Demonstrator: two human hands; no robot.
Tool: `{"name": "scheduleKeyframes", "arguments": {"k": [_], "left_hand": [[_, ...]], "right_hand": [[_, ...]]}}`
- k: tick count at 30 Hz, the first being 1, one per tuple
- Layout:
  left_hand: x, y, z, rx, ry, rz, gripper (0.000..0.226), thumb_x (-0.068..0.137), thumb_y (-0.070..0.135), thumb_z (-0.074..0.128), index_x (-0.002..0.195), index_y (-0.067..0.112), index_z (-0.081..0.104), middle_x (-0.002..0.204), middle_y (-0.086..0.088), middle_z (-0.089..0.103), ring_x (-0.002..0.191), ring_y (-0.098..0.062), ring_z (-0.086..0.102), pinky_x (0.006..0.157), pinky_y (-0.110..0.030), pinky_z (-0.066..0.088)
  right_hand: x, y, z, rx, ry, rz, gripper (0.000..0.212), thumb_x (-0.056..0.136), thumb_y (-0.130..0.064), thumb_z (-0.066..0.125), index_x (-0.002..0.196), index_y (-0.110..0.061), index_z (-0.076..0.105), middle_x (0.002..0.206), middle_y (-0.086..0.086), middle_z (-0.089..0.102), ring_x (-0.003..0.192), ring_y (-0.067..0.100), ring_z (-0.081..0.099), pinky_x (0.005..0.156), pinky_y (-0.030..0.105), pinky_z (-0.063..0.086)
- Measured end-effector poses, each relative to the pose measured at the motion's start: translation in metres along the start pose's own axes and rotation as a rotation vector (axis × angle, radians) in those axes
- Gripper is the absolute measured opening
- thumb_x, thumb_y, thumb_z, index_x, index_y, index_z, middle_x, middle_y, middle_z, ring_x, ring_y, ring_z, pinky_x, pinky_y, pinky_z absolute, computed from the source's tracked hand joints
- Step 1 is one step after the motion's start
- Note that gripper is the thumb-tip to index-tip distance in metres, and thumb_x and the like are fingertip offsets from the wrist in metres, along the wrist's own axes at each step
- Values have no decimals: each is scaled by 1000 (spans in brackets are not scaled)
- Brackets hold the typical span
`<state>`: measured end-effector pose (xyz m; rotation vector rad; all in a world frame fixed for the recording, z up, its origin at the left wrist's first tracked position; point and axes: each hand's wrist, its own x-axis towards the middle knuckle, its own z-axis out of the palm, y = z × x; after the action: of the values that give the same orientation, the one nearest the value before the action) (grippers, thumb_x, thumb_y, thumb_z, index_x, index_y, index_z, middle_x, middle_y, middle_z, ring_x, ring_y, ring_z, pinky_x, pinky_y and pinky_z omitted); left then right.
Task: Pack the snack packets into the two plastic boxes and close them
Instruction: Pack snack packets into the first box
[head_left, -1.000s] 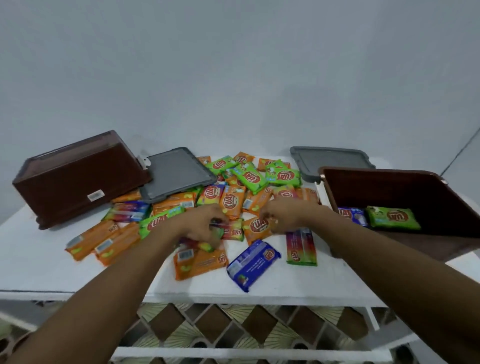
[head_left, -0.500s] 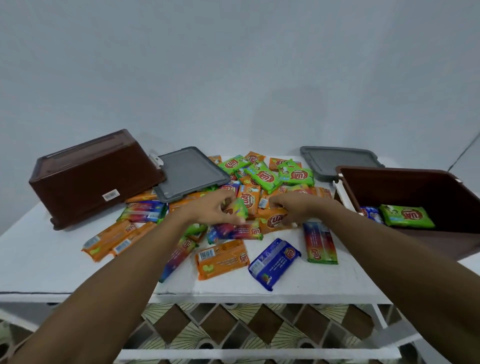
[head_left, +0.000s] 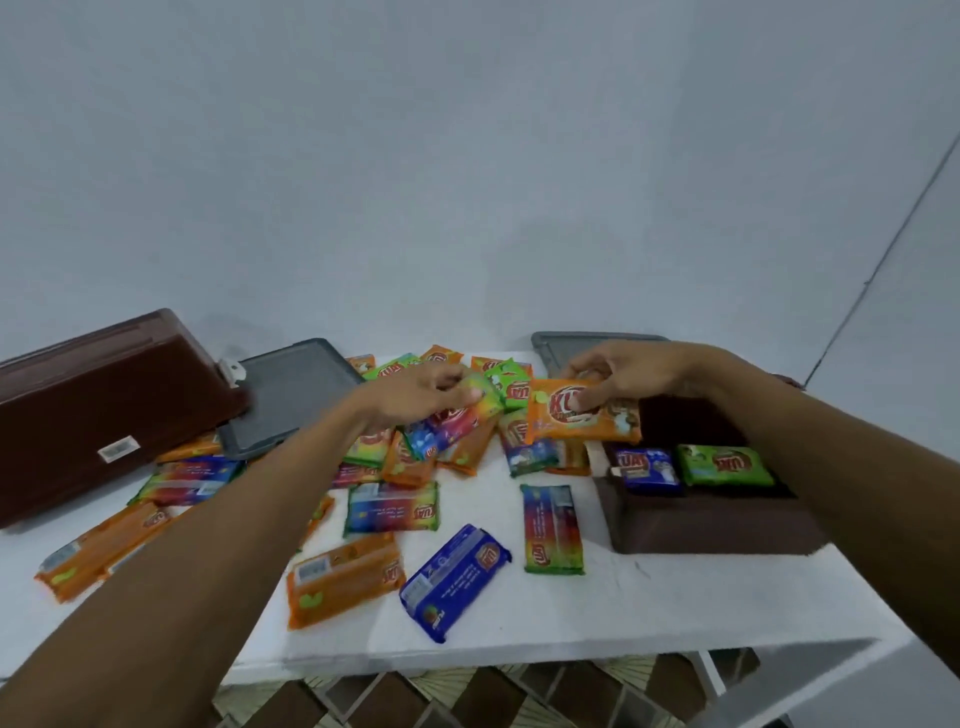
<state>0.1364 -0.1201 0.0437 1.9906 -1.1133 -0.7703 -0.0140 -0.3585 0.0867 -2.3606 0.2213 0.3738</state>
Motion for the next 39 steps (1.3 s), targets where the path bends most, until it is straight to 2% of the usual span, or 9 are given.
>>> {"name": "scheduleKeyframes", "arguments": {"k": [5,8,13,19,23,26,29,33,39], "left_hand": [[63,74,38,-68,-54,6,28,98,26,54,124,13,53,117,-13,68,103,-28,67,90,-48,53],[101,117,72,-4,-130,59,26,99,19,52,125,13,52,113,-12,67,90,-19,67,73,-31,56],[159,137,139,124,-352,11,22,97,12,55,119,10,54,108,-16,69,89,-22,64,76,-38,51],[188,112,196,446,-703,-151,24,91,11,64,112,17,54,91,-4,61,86,-19,56,79,-37,47],[191,100,210,501,-711,-196,27,92,15,64,119,12,60,90,-3,65,79,-13,56,74,-23,48],[192,95,207,366,-634,-278,16,92,23,65,107,18,67,101,-4,68,91,-16,63,89,-39,56],[192,96,204,328,-599,-315,26,92,24,65,114,9,68,102,-3,67,94,-13,62,81,-33,58],[189,95,204,350,-603,-300,29,92,21,65,118,8,69,118,-11,67,108,-19,62,87,-40,58],[187,102,203,438,-648,-266,30,95,17,60,123,9,66,119,-11,66,96,-15,63,86,-42,58]], "right_hand": [[-51,76,-57,30,97,82,18,88,-24,69,104,-17,66,94,6,76,77,18,72,65,27,56],[-72,127,-79,-84,74,144,15,88,-24,70,101,-17,67,93,6,76,83,23,73,73,36,58],[-68,188,-79,-224,-141,175,12,88,-15,67,100,-12,66,99,8,74,94,28,69,83,43,56],[-49,212,-52,-366,-455,153,21,90,-6,60,93,-26,65,84,-11,66,82,11,62,82,31,53],[-43,216,-47,-355,-479,160,27,88,-12,65,110,-26,68,90,-11,66,88,12,62,78,26,52],[-42,215,-49,-327,-444,140,31,92,-23,64,123,-19,66,107,-4,69,94,13,64,81,26,53],[-39,215,-49,-302,-451,136,32,93,-26,62,122,-15,67,114,0,69,95,11,64,88,29,54],[-39,220,-44,-304,-443,124,26,93,-24,62,115,-14,71,101,-3,70,84,8,65,75,25,58],[-45,225,-40,-412,-345,44,23,92,-27,63,111,-21,74,107,-6,71,98,10,64,87,27,53]]}}
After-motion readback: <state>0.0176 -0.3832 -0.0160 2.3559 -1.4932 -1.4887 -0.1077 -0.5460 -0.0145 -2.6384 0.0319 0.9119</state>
